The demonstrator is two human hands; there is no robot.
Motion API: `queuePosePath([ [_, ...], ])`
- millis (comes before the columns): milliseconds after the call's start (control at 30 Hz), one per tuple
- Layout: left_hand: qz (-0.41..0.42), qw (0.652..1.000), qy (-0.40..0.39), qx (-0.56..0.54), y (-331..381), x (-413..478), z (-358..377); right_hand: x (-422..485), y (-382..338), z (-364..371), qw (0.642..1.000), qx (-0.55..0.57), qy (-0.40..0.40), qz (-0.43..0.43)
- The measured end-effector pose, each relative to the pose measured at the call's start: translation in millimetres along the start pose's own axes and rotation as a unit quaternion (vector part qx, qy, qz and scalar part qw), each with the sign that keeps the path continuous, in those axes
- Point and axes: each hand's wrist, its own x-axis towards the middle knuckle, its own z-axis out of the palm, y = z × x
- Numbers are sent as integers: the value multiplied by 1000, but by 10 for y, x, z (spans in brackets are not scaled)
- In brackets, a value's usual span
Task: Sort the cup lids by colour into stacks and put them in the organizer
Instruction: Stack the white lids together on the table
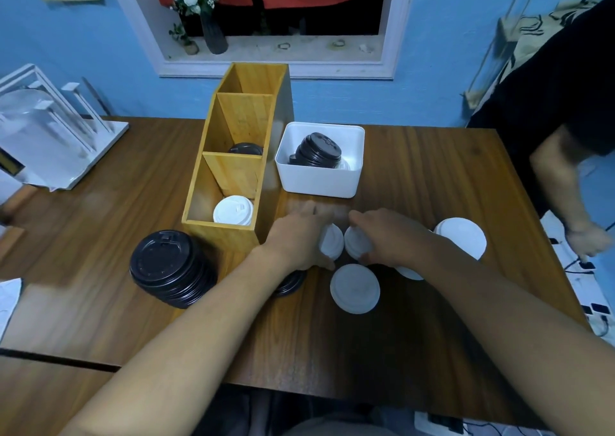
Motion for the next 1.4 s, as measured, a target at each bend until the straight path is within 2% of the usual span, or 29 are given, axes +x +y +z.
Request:
queuePosePath([
  [300,-27,995,-97,0,-41,108,-44,-10,124,-32,999,15,49,-1],
  [467,-38,997,-60,-10,-81,103,19,-365,-16,-211,993,66,102,4],
  [633,-22,994,-80,-65,-221,55,7,-685,-323,140,997,65,9,-30],
  [767,24,991,-68,-112,-321,20,-8,-673,-339,186,998,64,10,-29],
  [967,31,991,-25,-128,-328,-7,94,-731,-408,285,998,46,-16,-44],
  [1167,45,987,-19,-155,-336,-51,141,-776,-495,581,996,54,54,-41],
  [1400,67,984,-8,-163,-331,-54,126,-846,-487,893,988,6,140,-66],
])
